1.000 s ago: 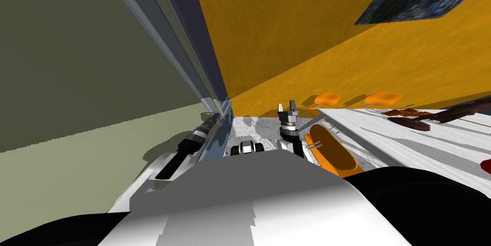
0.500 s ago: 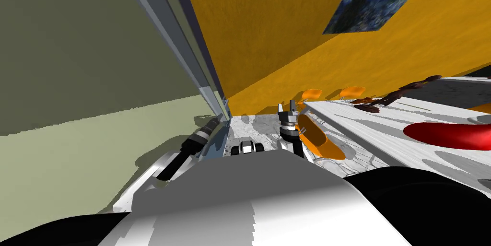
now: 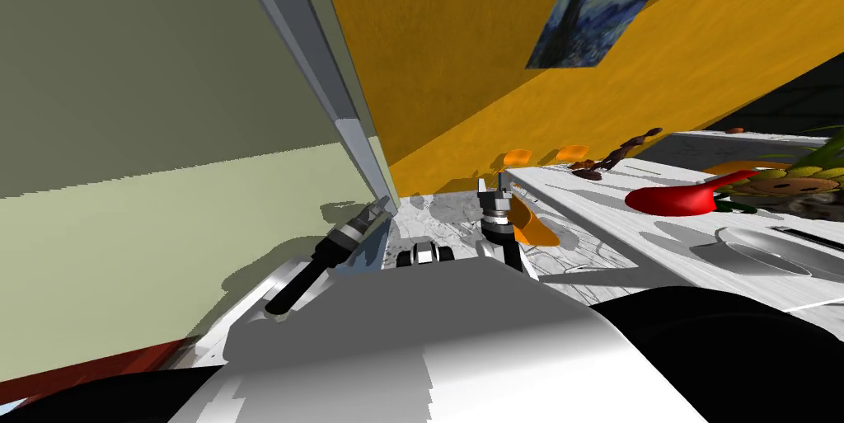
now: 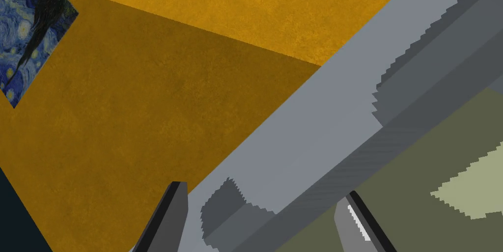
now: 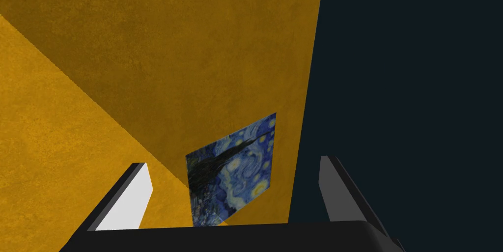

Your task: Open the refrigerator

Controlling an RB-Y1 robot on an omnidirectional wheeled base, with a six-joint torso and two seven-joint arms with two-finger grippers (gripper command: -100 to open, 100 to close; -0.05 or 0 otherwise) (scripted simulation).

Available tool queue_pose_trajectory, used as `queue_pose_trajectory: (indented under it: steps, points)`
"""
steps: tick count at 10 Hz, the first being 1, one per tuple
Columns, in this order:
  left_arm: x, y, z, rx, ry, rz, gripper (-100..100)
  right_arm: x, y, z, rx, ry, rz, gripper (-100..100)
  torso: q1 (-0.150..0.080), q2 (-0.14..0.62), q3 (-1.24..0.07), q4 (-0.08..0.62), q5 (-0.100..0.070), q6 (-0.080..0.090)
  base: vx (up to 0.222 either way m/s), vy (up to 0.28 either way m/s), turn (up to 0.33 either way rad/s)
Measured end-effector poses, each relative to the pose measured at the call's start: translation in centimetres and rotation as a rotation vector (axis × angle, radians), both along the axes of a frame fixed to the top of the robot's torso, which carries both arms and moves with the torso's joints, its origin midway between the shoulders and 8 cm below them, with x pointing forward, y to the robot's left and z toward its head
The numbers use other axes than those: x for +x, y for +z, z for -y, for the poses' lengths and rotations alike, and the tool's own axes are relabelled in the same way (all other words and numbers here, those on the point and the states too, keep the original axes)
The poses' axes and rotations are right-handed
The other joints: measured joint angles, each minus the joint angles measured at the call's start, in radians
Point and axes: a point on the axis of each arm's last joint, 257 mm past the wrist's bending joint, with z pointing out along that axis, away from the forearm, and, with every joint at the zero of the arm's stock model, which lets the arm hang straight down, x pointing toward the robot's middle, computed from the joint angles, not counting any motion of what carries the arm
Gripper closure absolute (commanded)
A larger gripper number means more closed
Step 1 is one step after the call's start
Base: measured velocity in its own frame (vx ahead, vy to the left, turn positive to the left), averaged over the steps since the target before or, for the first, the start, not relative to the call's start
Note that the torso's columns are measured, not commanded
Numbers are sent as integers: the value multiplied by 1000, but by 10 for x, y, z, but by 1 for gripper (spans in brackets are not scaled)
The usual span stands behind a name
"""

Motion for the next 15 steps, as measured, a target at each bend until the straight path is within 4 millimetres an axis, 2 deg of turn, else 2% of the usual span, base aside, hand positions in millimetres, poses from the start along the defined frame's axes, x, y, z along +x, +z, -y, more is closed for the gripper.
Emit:
queue_pose_trajectory:
  steps: [1, 2, 4, 5, 7, 8, 10, 11, 13, 14, 15]
  points:
    - [-1, -3, 1, 2, -3, -6, 100, 0, 0, 0, 0, 0, 0, 0, 3, -4, -2, -2, 1, -4, -125, 103, -185]
    - [7, -8, 2, -11, 5, -14, 100, 0, 0, 0, 0, 0, 0, 0, 10, -7, -3, -8, 6, 0, -155, 130, -160]
    - [20, -11, 4, -20, 3, -9, 100, 0, 0, 0, 0, 0, 0, 0, 20, -9, -3, -8, 9, -11, -115, 87, -86]
    - [27, -11, 8, -36, 4, -5, 100, 0, 0, 0, 0, 0, 0, 0, 25, -4, 0, -10, 13, -8, -159, 123, -124]
    - [42, -13, 14, -45, -1, 4, 100, 0, 0, 0, 0, 0, 0, 0, 24, -6, -1, -8, 11, -14, -97, 44, -66]
    - [50, -13, 18, -55, 0, 3, 100, 0, 0, 0, 0, 0, 0, 0, 25, -4, 1, -11, 13, -9, -158, 116, -125]
    - [64, -13, 26, -64, -8, 12, 100, 0, 0, 0, 0, 0, 0, 0, 28, -4, 1, -10, 13, -15, -131, 61, -77]
    - [71, -13, 33, -75, -12, 15, 100, 0, 0, 0, 0, 0, 0, 0, 27, -2, 3, -12, 15, -11, -158, 90, -120]
    - [88, -16, 44, -79, -23, 8, 100, 0, 0, 0, 0, 0, 0, 0, 29, -10, -3, -10, 13, -15, -99, 79, -75]
    - [96, -16, 51, -89, -29, 8, 100, 0, 0, 0, 0, 0, 0, 0, 30, -8, -2, -13, 14, -10, -159, 130, -129]
    - [105, -15, 59, -91, -36, 12, 100, 0, 0, 0, 0, 0, 0, 0, 29, -6, 0, -12, 14, -13, -95, 43, -29]
